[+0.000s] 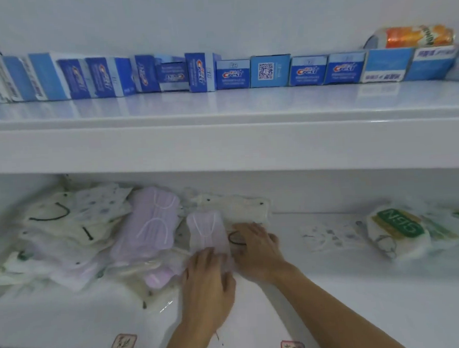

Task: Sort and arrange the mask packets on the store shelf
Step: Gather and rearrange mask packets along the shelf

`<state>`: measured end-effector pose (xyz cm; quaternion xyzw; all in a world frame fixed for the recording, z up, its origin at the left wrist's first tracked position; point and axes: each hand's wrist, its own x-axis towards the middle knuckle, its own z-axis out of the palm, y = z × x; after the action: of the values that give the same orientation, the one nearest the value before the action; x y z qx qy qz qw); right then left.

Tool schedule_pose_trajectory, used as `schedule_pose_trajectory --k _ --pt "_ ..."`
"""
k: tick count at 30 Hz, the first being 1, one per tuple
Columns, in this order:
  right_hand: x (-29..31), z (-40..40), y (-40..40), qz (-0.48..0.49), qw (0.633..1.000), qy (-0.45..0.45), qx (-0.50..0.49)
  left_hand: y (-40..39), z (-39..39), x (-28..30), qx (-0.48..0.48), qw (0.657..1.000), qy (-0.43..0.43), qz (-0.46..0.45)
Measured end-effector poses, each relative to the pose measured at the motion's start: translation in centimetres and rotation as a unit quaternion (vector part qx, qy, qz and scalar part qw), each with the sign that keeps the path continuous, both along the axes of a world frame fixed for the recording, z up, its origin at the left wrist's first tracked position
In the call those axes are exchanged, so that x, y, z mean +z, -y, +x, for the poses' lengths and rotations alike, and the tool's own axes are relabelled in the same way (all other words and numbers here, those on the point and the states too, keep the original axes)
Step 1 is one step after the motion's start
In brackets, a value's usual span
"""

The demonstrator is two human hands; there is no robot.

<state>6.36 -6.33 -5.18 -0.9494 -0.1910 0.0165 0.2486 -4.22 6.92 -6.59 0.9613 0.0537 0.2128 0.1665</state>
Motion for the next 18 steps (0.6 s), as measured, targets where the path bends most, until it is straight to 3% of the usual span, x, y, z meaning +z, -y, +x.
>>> schedule_pose_trajectory --k 4,7,9,11,18 --pt "-1.6 0.2 -1.2 -0.03 0.992 0.088 -0.091 0.2 -0.9 -0.5 -0.012 0.999 0.014 -0.045" --pt "-1.7 -0.1 0.1 0.081 0.971 0.158 -0.16 0.2 -1.1 -0.3 0.014 0.999 0.024 -0.031" --pt "-1.1 -0.9 1.2 0.213 0.947 0.14 -0.198 0.1 -1.1 -0.4 0.019 0.999 0.025 -0.03" --pt "-0.8 -2.0 2.2 0.281 0.93 0.123 -0.204 0.2 -1.0 -0.6 0.006 0.999 0.03 -0.03" --pt "-1.2 -2.9 3.8 0.312 0.923 0.109 -0.194 0.1 -1.0 -1.1 -0.053 0.998 -0.009 -0.03"
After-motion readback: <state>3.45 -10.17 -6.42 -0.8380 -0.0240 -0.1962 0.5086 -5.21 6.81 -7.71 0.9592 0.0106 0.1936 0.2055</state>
